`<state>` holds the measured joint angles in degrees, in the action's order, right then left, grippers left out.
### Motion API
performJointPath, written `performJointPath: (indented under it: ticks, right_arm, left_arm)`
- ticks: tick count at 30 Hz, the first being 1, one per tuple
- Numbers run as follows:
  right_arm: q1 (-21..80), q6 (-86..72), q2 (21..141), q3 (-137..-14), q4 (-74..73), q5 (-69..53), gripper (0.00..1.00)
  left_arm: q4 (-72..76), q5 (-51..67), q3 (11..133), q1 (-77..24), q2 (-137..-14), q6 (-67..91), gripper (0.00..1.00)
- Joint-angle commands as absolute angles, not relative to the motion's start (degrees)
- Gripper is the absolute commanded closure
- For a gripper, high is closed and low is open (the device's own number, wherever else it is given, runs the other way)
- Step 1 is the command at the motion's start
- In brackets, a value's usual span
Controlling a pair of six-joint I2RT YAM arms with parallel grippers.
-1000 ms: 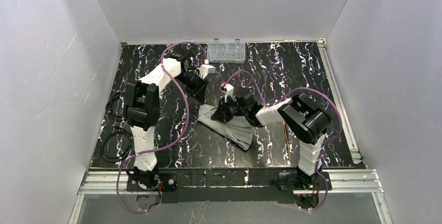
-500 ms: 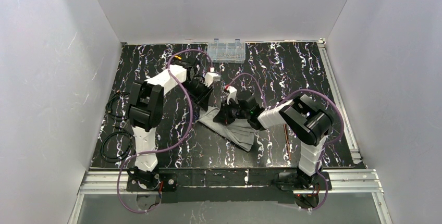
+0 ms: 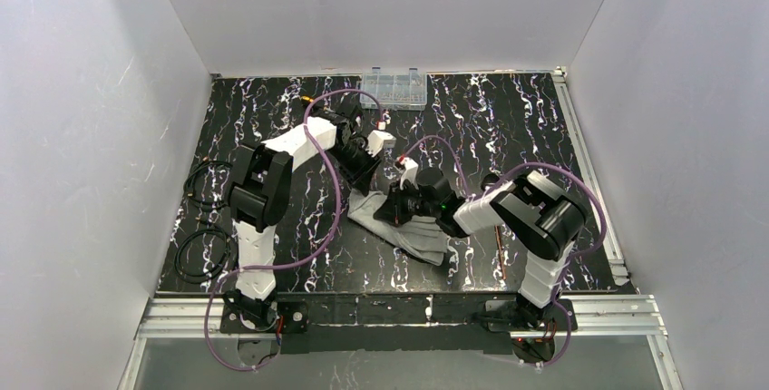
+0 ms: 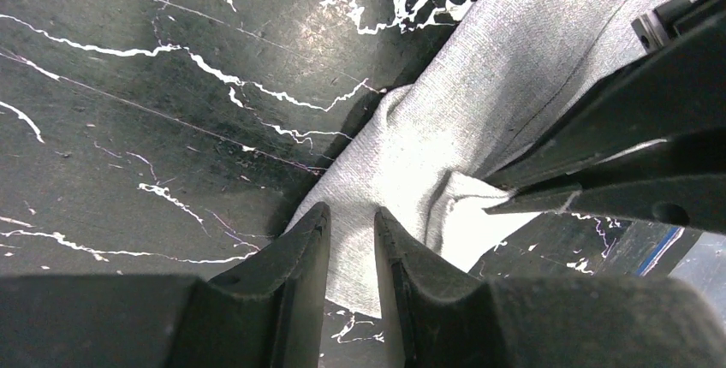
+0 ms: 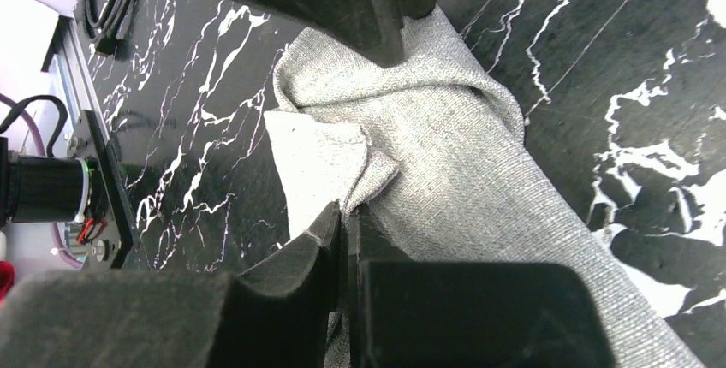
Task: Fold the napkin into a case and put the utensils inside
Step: Pick up the top corner of the smaller rectangle folded napkin from the center of the board, then grasp the top corner of the smaller rectangle folded napkin from the folded napkin.
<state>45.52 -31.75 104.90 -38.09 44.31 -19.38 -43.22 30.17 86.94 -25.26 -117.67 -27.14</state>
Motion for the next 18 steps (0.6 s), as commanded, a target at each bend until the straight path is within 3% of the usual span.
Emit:
performJointPath:
  ticks: [1, 18]
  right_arm:
    - [46.98, -31.15, 101.28, -36.12, 46.54, -15.86, 0.86]
    - [47.90, -38.01, 105.14, -36.76, 43.20, -8.78, 0.93]
  left_arm:
    - [-44.60, 31.10, 86.01, -25.40, -117.38, -26.69, 0.76]
    - [-43.14, 30.59, 81.54, -27.50, -111.84, -27.65, 0.73]
